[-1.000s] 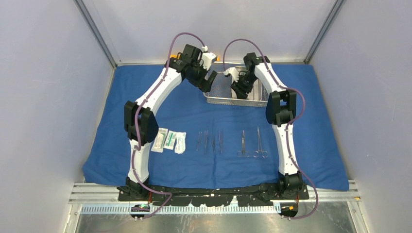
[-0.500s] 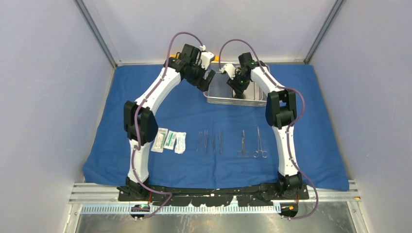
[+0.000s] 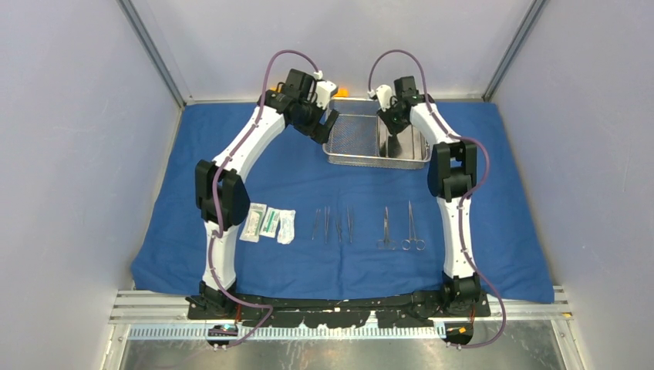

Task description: Open and lay out the surgical kit

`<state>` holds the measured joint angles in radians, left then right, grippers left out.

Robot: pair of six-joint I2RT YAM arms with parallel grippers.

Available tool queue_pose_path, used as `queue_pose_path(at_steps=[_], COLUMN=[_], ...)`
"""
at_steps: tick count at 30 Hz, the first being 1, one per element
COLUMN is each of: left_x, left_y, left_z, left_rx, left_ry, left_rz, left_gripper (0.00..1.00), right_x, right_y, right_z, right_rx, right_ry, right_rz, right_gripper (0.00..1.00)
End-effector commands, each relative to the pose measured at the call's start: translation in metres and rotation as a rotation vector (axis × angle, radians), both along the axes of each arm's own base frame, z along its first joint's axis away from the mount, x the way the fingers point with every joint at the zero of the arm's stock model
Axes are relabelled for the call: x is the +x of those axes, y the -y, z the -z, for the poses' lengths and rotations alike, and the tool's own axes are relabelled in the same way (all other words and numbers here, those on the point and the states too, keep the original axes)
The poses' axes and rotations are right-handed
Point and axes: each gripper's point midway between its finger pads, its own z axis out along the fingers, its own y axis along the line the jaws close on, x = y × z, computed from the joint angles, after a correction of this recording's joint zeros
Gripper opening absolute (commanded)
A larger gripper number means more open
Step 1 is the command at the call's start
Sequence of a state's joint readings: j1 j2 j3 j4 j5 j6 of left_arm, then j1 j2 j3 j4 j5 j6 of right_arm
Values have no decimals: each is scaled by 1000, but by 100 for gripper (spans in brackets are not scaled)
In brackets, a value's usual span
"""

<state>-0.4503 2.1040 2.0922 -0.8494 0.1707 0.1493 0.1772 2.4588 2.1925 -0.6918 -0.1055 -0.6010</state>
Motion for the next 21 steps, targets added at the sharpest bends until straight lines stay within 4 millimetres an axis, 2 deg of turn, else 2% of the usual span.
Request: queue_pose_path(at_steps=[1,8,13,16,21], left_x=[8,8,8,6,3], left_y=[1,4,6,7,10], left_z=[-25,-23,-23,-23,-24], left_rx=[-40,-51,-56,-65,-83], left_ry=[58,50,50,45,37], left_rz=[-14,-9,1,7,15], left_gripper=[88,88,88,88,88], right_x=[16,1,-37,-65,-87], right_y=[-2,-3,-12,-10,7], right_z=[-49,-69,-84,-80,-59], right_rx=[144,317,321,289,199], right_ry=[78,-7,-137,-233,-328], right_rz=[98,178,69,19,18], right_gripper=[30,29,28,24,15])
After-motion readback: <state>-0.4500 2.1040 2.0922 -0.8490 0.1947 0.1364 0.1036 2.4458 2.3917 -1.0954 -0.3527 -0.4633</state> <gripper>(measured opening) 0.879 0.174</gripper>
